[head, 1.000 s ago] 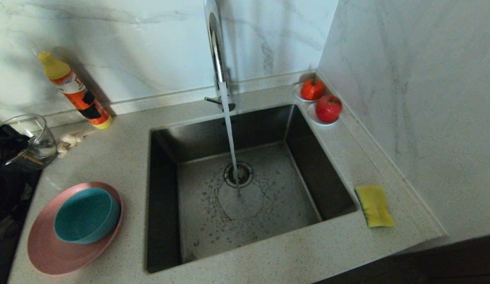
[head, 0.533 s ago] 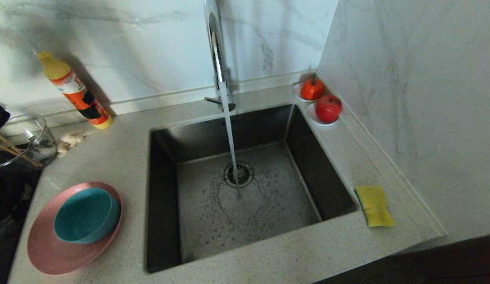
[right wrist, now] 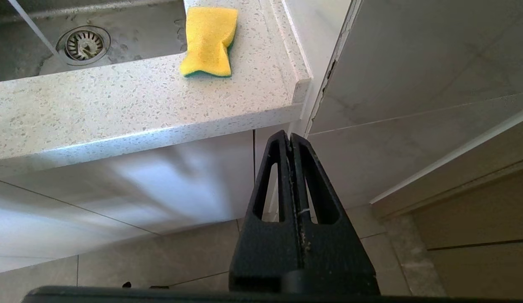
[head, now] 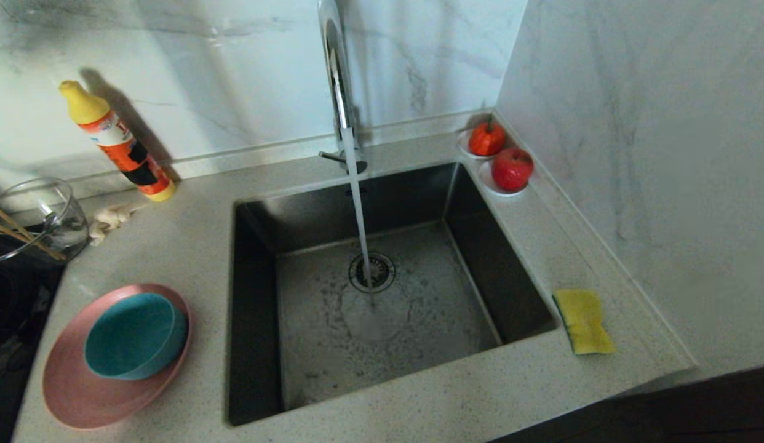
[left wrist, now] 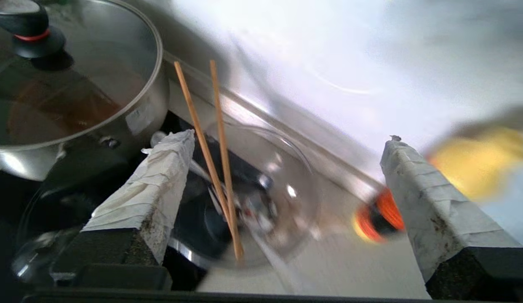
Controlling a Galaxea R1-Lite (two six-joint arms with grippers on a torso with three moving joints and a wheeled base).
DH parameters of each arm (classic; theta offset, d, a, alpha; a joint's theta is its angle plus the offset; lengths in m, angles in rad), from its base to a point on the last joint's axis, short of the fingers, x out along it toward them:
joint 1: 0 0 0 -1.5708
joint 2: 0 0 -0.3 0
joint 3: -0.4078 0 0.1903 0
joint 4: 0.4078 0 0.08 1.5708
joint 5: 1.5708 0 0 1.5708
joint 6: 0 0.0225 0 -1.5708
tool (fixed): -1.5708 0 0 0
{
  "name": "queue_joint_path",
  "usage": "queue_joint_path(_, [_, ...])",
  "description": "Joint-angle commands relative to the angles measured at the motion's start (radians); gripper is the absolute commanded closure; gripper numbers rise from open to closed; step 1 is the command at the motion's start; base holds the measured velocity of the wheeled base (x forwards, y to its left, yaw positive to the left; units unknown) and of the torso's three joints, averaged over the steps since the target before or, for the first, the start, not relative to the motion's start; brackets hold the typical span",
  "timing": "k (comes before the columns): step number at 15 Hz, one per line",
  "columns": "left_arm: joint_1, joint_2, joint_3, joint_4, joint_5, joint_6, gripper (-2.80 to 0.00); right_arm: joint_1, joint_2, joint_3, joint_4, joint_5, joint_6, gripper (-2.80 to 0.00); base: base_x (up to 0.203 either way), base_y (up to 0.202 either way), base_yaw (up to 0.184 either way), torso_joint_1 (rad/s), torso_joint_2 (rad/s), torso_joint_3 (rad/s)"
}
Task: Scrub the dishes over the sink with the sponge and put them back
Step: Pick up a bowl and the sponge
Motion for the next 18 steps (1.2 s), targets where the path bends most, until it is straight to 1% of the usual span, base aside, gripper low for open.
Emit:
queue_joint_path(1, [-0.001, -0.143, 0.012, 0.105, -0.031, -0.004, -2.8, 0.0, 0.001, 0.001, 0.0, 0.0, 0.001, 0.0, 0.0, 0.0, 0.0, 0.0, 0.0, 0.0])
queue_joint_path(3, [-0.003, -0.223, 0.051, 0.215, -0.075, -0.005, -2.8, 0.0, 0.001, -0.001, 0.0, 0.0, 0.0, 0.0, 0.0, 0.0, 0.0, 0.0, 0.0, 0.0])
queue_joint_path(5, [-0.019, -0.295, 0.085, 0.294, -0.116, -0.005, -2.8, 0.0, 0.001, 0.0, 0.0, 0.0, 0.0, 0.0, 0.0, 0.0, 0.0, 0.0, 0.0, 0.0])
queue_joint_path(7, [-0.066, -0.369, 0.098, 0.441, -0.146, -0.005, -2.8, 0.0, 0.001, -0.001, 0.0, 0.0, 0.001, 0.0, 0.0, 0.0, 0.0, 0.0, 0.0, 0.0])
queue_joint_path(8, [-0.081, -0.407, 0.101, 0.514, -0.183, -0.005, -2.8, 0.0, 0.001, 0.001, 0.0, -0.002, -0.001, 0.0, 0.0, 0.0, 0.0, 0.0, 0.0, 0.0])
queue_joint_path(10, [-0.092, -0.469, 0.113, 0.626, -0.301, -0.004, -2.8, 0.0, 0.001, 0.001, 0.0, 0.0, -0.001, 0.0, 0.0, 0.0, 0.0, 0.0, 0.0, 0.0])
queue_joint_path(11, [-0.1, -0.496, 0.124, 0.677, -0.333, 0.001, -2.8, 0.0, 0.001, 0.0, 0.0, 0.0, 0.0, 0.0, 0.0, 0.0, 0.0, 0.0, 0.0, 0.0])
queue_joint_path(12, [-0.115, -0.521, 0.139, 0.719, -0.35, 0.015, -2.8, 0.0, 0.001, -0.001, 0.0, 0.0, 0.0, 0.0, 0.0, 0.0, 0.0, 0.0, 0.0, 0.0])
queue_joint_path(14, [-0.127, -0.553, 0.201, 0.76, -0.357, 0.091, -2.8, 0.0, 0.001, 0.001, 0.0, 0.0, -0.001, 0.0, 0.0, 0.0, 0.0, 0.0, 0.0, 0.0])
queue_joint_path(15, [-0.128, -0.561, 0.232, 0.767, -0.355, 0.108, -2.8, 0.0, 0.001, 0.001, 0.0, 0.0, 0.001, 0.0, 0.0, 0.0, 0.0, 0.0, 0.0, 0.0])
queue_joint_path(17, [-0.127, -0.574, 0.29, 0.778, -0.35, 0.114, -2.8, 0.0, 0.001, -0.001, 0.0, 0.0, -0.001, 0.0, 0.0, 0.0, 0.0, 0.0, 0.0, 0.0])
queue_joint_path(18, [-0.128, -0.585, 0.323, 0.793, -0.349, 0.115, 0.0, 0.0, 0.001, 0.0, 0.0, 0.0, 0.001, 0.0, 0.0, 0.0, 0.0, 0.0, 0.0, 0.0])
